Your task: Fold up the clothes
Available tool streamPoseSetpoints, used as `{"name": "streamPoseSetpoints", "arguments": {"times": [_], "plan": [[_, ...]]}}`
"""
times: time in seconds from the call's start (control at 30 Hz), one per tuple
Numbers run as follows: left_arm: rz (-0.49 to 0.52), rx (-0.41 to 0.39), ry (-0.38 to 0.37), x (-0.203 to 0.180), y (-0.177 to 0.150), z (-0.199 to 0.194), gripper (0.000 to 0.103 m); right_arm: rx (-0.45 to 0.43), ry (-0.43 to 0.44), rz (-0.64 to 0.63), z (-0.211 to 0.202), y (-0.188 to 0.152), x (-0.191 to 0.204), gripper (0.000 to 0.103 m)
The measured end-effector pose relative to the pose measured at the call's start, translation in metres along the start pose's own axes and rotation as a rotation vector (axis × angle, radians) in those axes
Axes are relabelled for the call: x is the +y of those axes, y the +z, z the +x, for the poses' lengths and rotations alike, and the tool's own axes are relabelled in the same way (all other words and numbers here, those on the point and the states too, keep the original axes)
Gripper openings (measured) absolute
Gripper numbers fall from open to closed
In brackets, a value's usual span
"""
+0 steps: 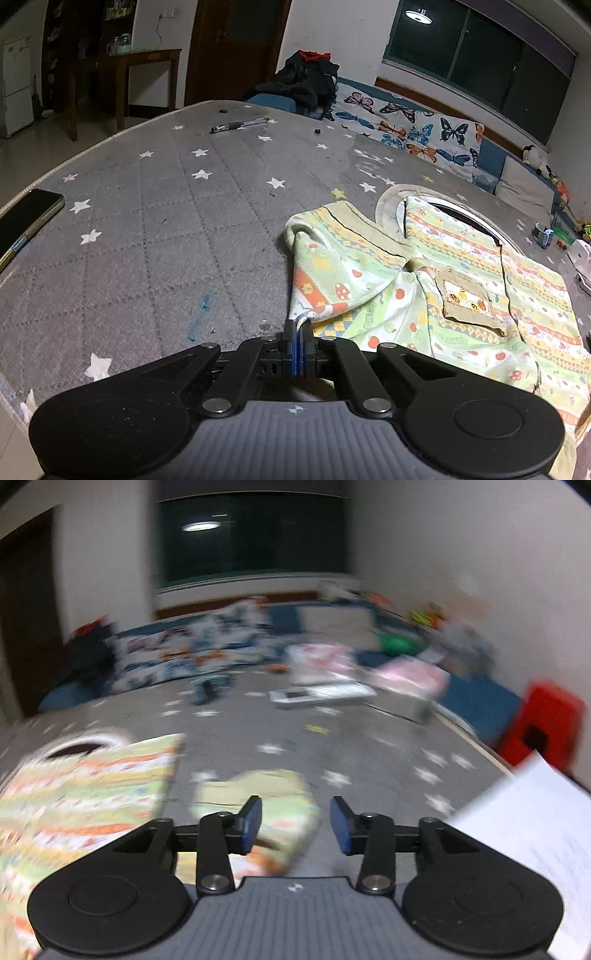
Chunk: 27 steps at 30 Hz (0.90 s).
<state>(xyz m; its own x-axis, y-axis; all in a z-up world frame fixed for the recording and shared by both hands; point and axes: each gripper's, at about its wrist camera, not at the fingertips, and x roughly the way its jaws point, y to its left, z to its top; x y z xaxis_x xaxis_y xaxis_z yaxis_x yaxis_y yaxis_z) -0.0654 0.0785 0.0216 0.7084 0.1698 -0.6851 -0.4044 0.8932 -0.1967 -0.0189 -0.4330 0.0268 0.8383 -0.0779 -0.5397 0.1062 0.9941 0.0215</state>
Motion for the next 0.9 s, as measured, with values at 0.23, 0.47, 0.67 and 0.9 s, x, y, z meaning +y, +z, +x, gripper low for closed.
{"name": "streamPoseSetpoints", "arguments": {"times": [0.23, 0.47, 0.67, 0.9], "plan": [[-0.006, 0.005, -0.005, 0.003, 0.000, -0.001, 0.004, 0.058, 0.061, -0.173, 0.036, 0.004, 0.054, 0.044], [-0.003, 0.005, -0.010, 0.001, 0.000, -0.001, 0.004, 0.079, -0.032, -0.204, 0.054, -0.005, 0.051, 0.011], [-0.005, 0.007, -0.017, 0.002, 0.000, -0.001, 0.005, -0.037, -0.083, -0.092, 0.001, -0.005, 0.004, 0.007], [-0.002, 0.007, -0.018, 0.002, 0.000, -0.001, 0.005, -0.028, -0.187, 0.073, -0.042, -0.024, -0.055, 0.005]]}}
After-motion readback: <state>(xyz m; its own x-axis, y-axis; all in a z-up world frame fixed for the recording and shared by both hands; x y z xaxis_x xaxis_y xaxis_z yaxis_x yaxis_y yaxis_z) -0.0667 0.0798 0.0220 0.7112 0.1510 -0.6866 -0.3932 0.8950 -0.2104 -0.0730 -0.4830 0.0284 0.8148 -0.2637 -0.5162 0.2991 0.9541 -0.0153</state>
